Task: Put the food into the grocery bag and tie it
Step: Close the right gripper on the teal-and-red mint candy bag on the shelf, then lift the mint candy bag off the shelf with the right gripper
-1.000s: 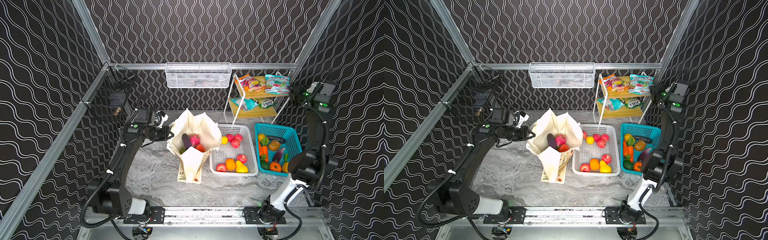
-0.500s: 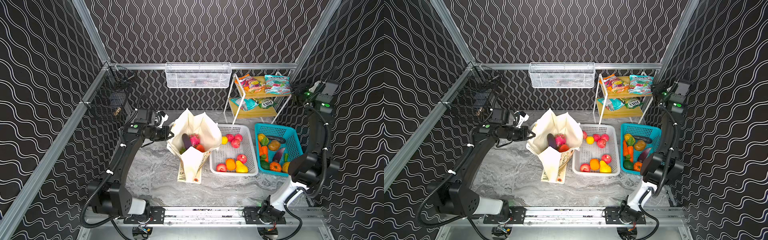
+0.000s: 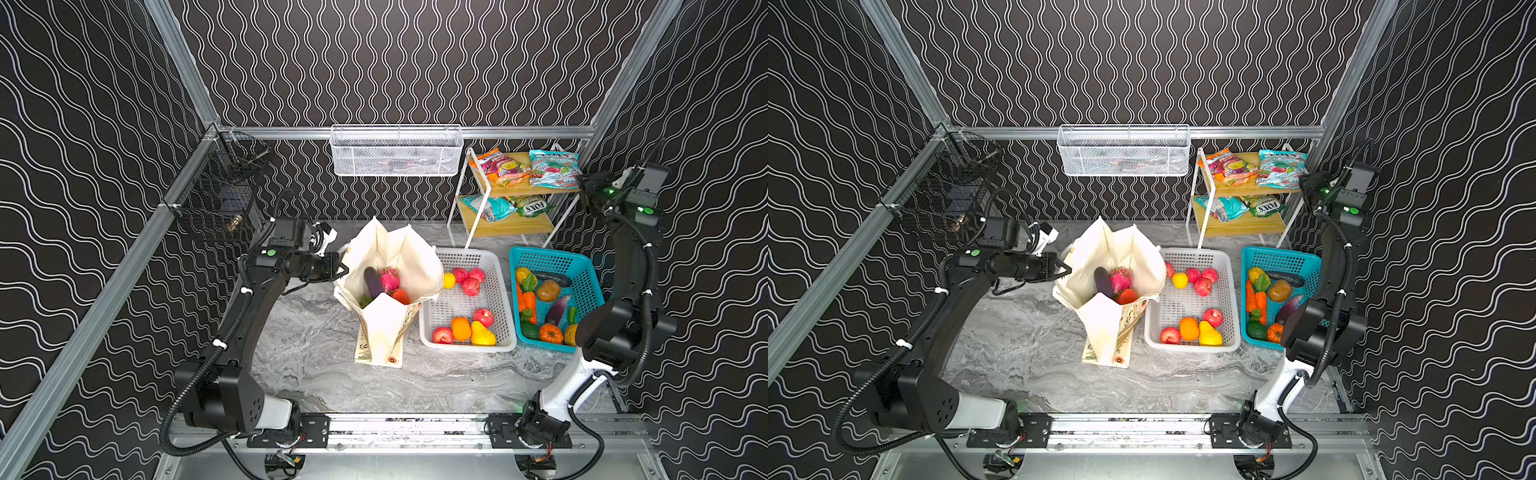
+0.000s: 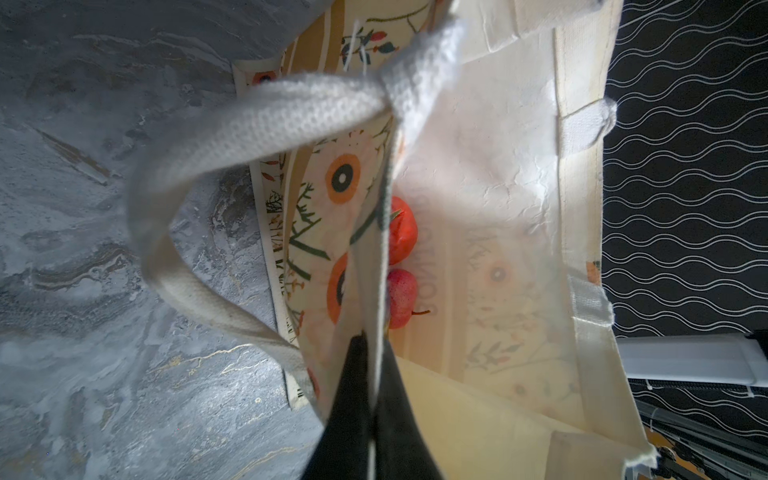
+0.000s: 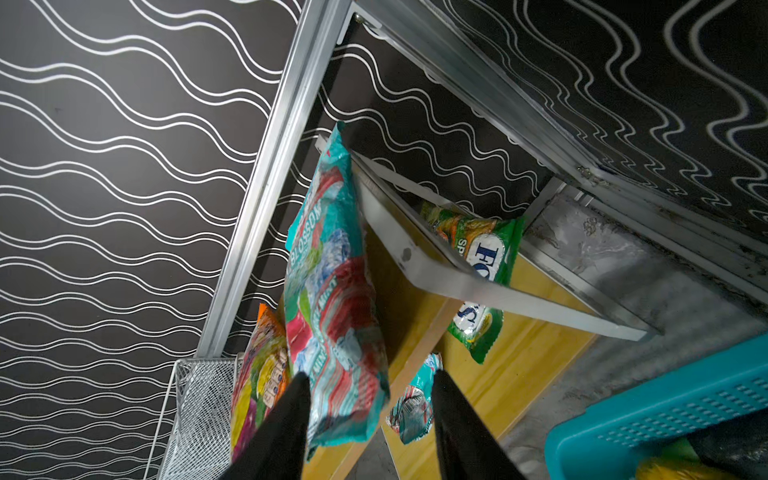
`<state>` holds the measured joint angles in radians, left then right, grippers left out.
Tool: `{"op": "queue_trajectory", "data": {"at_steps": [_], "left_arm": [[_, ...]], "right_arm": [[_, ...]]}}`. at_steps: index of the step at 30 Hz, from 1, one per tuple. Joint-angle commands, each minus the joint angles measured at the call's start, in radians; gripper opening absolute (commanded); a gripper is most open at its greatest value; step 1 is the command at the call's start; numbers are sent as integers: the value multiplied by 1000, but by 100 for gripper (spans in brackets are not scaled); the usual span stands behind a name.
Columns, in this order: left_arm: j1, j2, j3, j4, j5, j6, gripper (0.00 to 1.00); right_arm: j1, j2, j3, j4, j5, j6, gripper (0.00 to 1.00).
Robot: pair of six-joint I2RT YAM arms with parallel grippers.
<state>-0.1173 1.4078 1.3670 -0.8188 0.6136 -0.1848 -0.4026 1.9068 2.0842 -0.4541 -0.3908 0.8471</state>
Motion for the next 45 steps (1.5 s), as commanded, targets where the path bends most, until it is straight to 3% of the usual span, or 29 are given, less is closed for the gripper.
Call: {"op": "queue_trajectory", "data": {"at_steps": [1, 14, 19, 24, 35, 45], "left_arm": [[1, 3, 2, 23, 18, 7, 6], [1, 7, 10, 18, 20, 7, 6], [1, 8, 9, 19, 22, 5, 5], [1, 6, 8, 20, 18, 7, 5], [1, 18, -7, 26, 15, 9, 5], [1, 16, -13, 19, 8, 8, 4]], "right_arm": [[4, 29, 20, 34, -25, 13, 47], [14, 23, 51, 32, -2, 7, 22], [14, 46, 74, 25, -7, 12, 19], [14, 37, 63, 44, 3, 15, 1], [15, 17, 205, -33, 61, -32, 0], [16, -56, 269, -24, 16, -20, 0]]}}
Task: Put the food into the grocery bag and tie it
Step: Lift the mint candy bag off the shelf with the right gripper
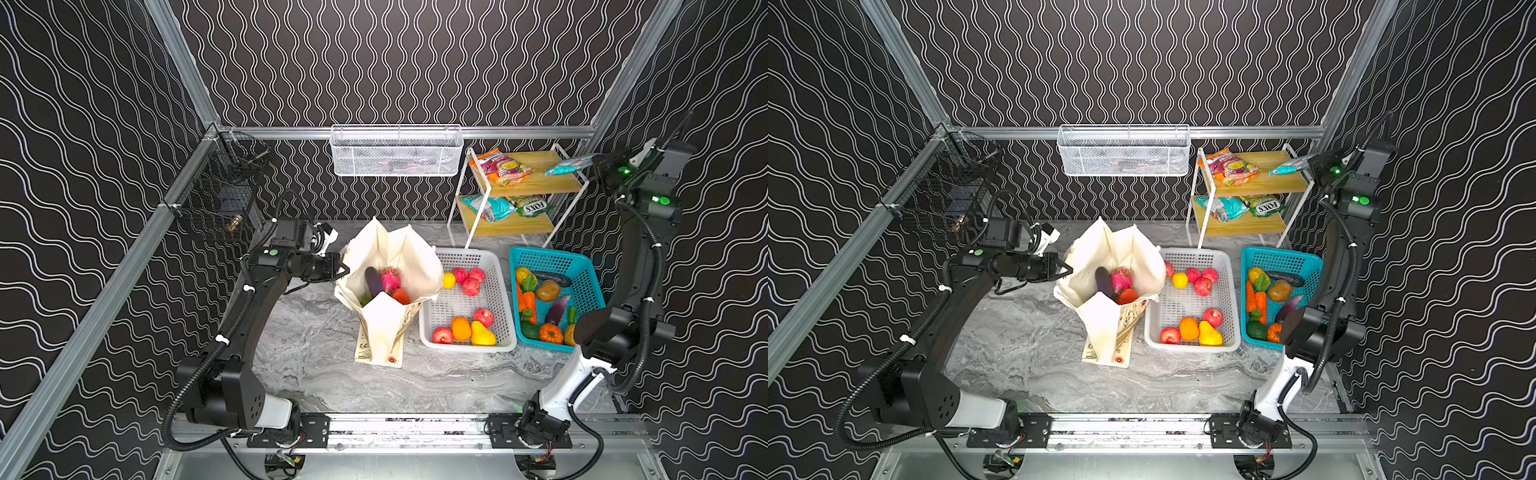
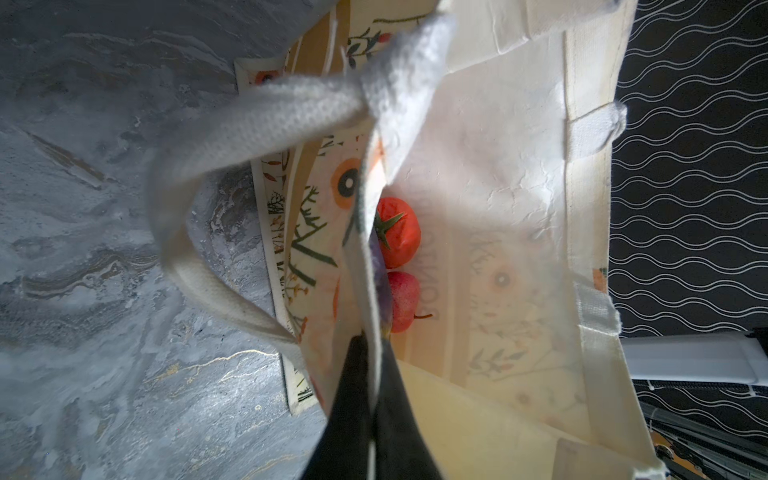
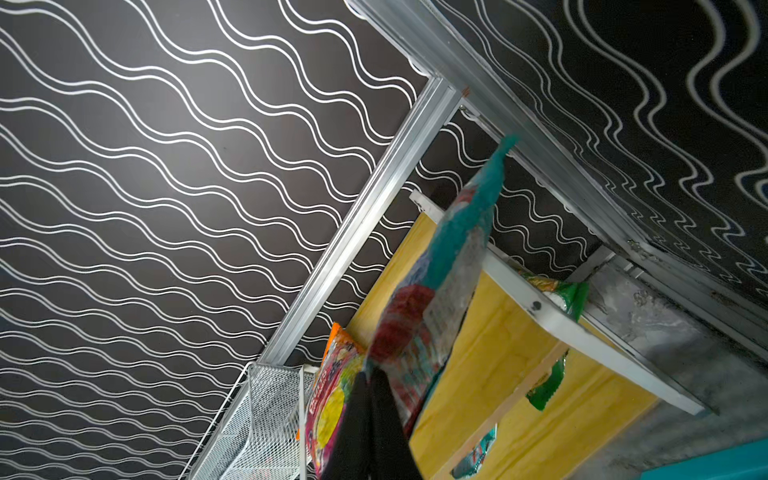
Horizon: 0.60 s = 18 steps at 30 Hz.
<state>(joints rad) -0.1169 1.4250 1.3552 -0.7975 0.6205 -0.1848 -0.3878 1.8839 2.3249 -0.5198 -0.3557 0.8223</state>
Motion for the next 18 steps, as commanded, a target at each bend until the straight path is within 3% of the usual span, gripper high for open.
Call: {"op": "queue_trajectory", "data": {"at_steps": [1, 7, 18], "left_arm": [[0, -1, -1, -4, 1, 5, 4], [0, 5, -4, -1, 12, 2, 4], [0, 12, 8, -9, -5, 7, 4]], "right_arm": [[4, -41, 36, 43, -24, 7, 0], [17, -98, 65, 41, -46, 24, 0], [100, -286, -66, 49, -55, 13, 0]]}}
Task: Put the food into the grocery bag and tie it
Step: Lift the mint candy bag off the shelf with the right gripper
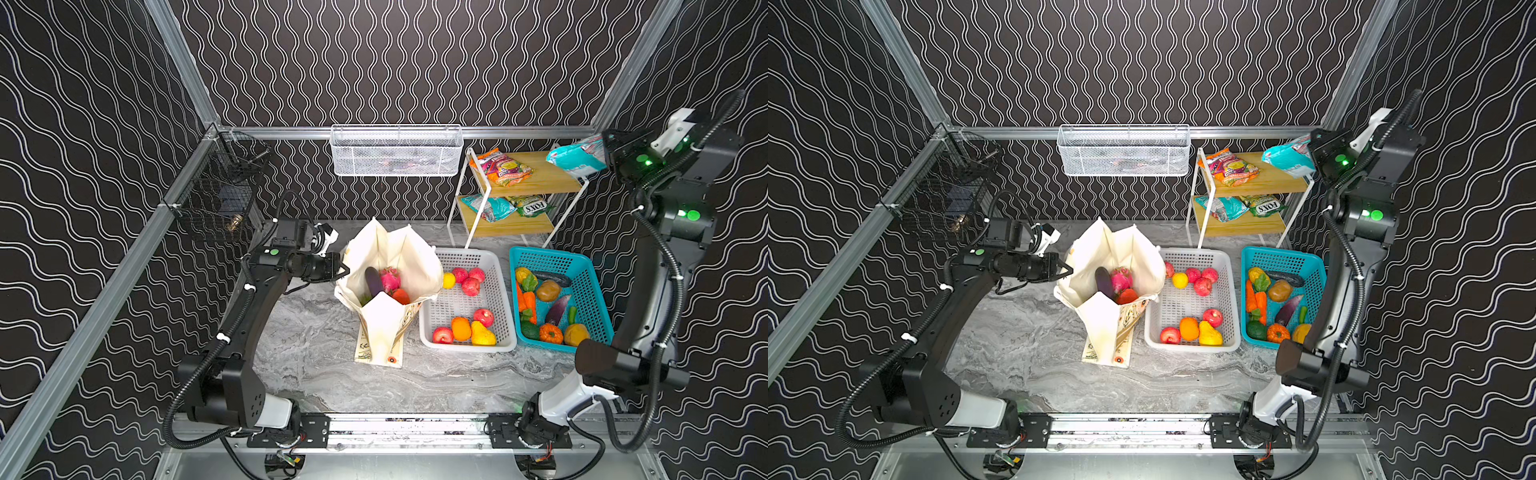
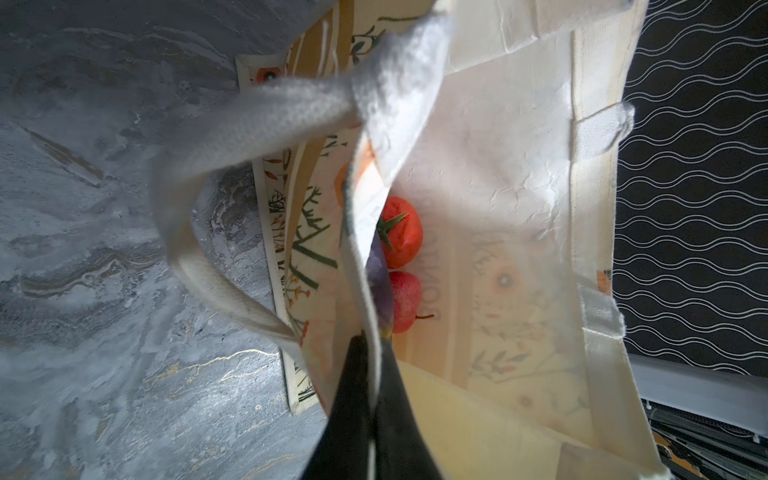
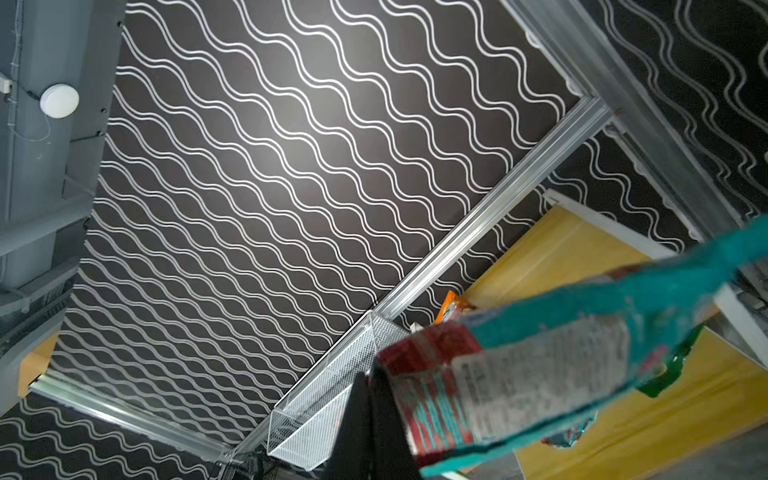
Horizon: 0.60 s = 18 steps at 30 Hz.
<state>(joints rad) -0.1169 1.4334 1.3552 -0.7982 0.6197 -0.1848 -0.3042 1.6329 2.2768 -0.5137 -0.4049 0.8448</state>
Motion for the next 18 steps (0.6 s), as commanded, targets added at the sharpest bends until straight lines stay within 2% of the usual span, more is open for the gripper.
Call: {"op": "queue_trajectory", "data": {"at_steps": [1, 6, 10, 18], "left_arm": [[0, 2, 12, -14, -6, 10, 3], [0, -4, 26, -27, -12, 16, 2], [0, -12, 22, -29, -17, 15, 2], [0, -24, 25, -38, -25, 18, 2]], "right_arm": [[30, -50, -28, 37, -5, -15, 0], [114, -113, -80, 31, -4, -40, 0], [230, -127, -61, -30, 27, -88, 0], [447, -185, -188, -20, 90, -112, 0]]}}
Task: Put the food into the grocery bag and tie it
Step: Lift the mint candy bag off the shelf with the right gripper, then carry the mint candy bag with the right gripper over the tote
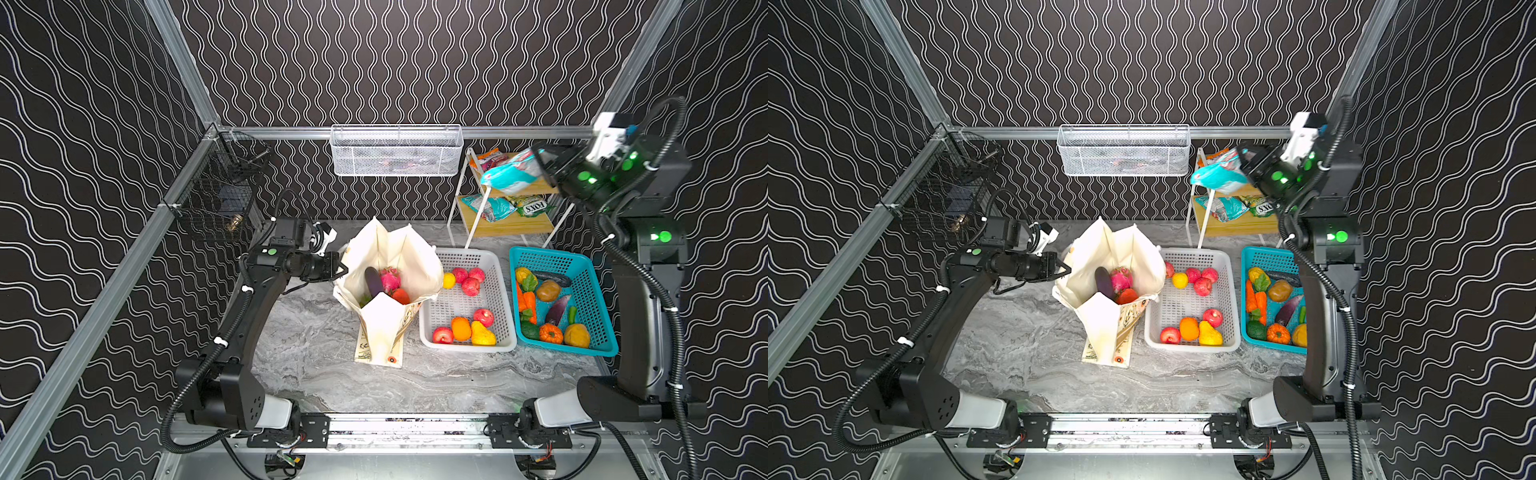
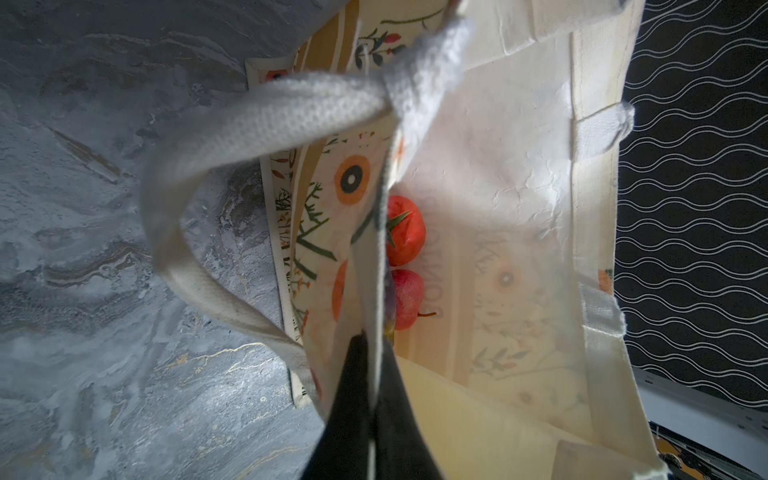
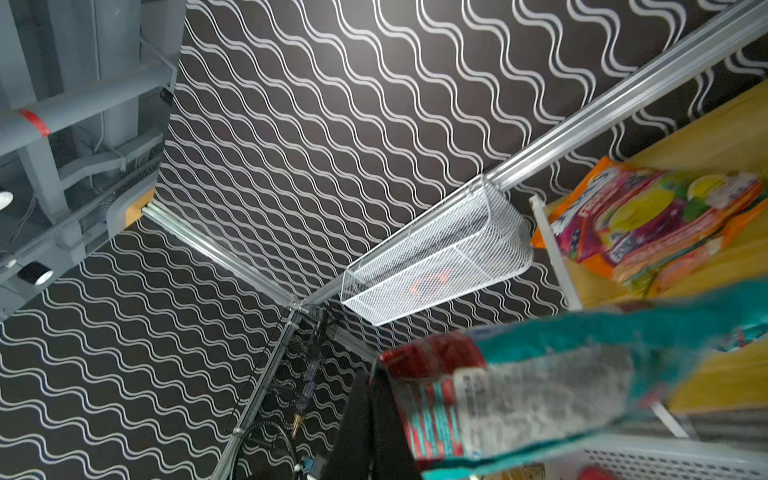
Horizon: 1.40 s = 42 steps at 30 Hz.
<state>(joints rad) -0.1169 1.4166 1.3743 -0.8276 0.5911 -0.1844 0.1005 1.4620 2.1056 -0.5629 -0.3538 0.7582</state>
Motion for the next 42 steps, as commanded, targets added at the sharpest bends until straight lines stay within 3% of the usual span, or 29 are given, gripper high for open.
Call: {"op": "queue_trajectory", "data": {"at_steps": [1, 14, 24, 42], "left_arm": [[0, -7, 5, -5, 6, 16, 2], [0, -16, 14, -15, 9, 17, 0], [0, -29, 12, -10, 13, 9, 0], [0, -34, 14, -5, 24, 3, 0]], "right_arm": [[72, -14, -24, 28, 48, -32, 0], [428, 59, -95, 60, 137, -59, 0], [638, 169, -64, 79, 173, -51, 0], [696, 244, -236, 157, 124, -6, 0]]}}
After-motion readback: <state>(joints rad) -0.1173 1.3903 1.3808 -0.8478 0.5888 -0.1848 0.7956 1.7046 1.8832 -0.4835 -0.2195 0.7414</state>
